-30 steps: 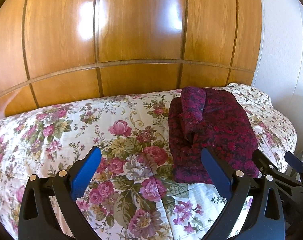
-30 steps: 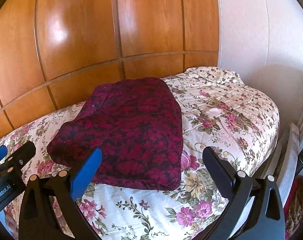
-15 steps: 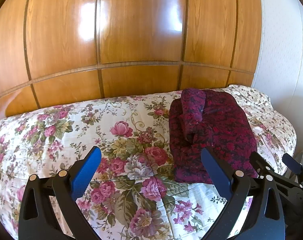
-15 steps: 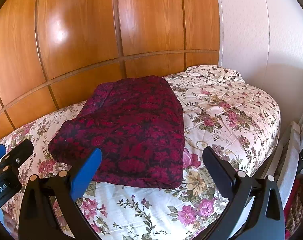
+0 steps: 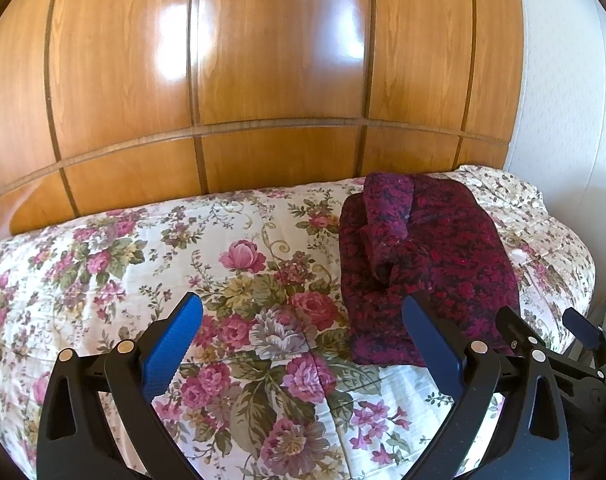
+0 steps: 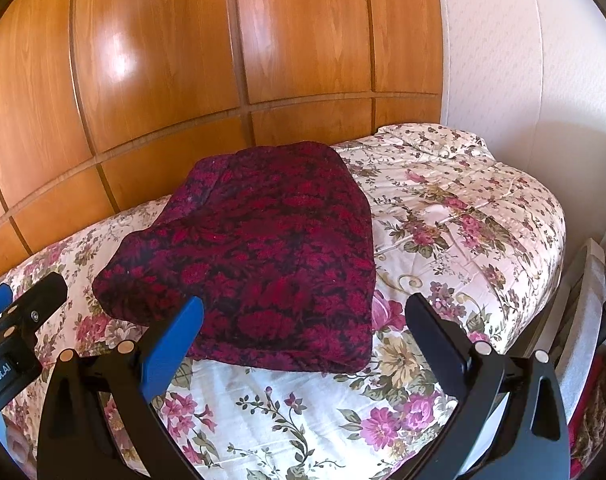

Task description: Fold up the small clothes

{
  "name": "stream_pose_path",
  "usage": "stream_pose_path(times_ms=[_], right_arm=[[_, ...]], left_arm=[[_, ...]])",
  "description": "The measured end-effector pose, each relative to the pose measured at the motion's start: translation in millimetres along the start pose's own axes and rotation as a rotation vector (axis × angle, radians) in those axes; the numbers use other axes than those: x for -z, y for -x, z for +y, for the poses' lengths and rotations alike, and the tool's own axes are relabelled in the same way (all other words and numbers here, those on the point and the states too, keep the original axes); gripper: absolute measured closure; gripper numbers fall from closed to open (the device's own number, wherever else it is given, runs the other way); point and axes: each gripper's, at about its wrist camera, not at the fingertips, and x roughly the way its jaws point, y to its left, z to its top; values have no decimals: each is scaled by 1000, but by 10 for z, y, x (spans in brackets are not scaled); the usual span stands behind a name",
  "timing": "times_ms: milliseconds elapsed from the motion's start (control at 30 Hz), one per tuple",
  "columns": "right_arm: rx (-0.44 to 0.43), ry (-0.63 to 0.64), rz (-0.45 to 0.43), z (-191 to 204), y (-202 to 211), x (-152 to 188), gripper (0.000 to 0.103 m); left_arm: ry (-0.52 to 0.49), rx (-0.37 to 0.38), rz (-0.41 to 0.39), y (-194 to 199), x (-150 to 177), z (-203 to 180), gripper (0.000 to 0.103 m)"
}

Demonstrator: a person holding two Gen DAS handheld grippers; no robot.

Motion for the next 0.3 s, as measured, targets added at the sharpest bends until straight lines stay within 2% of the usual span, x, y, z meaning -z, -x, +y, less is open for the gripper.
stream_pose_path(times_ms=[300], right_arm=[[-2, -2, 3, 0, -34, -13, 2]], left_arm=[[33, -30, 7, -51, 21, 43, 4]])
